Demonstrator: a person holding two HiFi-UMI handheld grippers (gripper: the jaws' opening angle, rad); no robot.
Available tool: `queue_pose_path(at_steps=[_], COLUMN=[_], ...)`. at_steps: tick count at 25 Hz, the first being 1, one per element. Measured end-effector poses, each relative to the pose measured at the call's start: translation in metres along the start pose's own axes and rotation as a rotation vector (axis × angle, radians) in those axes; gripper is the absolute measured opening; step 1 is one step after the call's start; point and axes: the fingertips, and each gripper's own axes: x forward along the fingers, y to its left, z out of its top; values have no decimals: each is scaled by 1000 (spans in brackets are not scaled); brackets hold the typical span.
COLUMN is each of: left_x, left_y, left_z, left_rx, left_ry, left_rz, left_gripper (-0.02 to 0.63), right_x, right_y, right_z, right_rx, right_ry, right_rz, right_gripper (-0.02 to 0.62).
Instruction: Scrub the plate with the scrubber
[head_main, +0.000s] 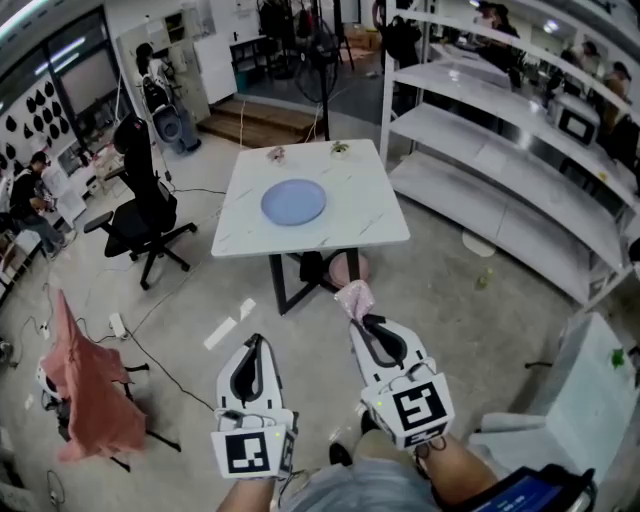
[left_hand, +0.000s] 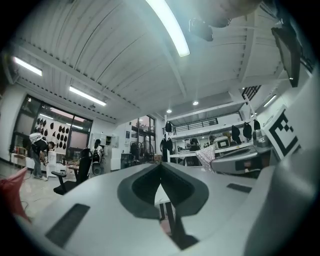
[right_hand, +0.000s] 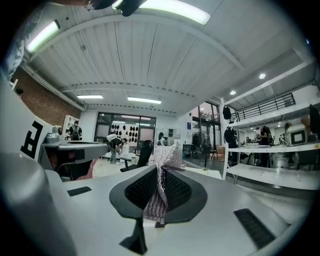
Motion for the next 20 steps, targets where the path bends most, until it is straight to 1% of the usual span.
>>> queue_pose_path(at_steps=[5,9,15,20], left_x=[17,44,113,187], left_y=[7,15,37,58], left_z=[-21,-37,-57,-55], left_rx=[-5,-3,12,56], left_ry=[40,67,104,135], left_rz=[-14,-19,-9,20], left_gripper=[8,8,8,8], right_x=[19,45,111,177], right_y=[-15,-28,-66,-102], right_z=[-8,-16,-34,-42], right_rx=[21,35,65,90], right_ry=[10,17,51,80], right_rz=[-23,-27,-21,5], right_gripper=[55,55,55,55])
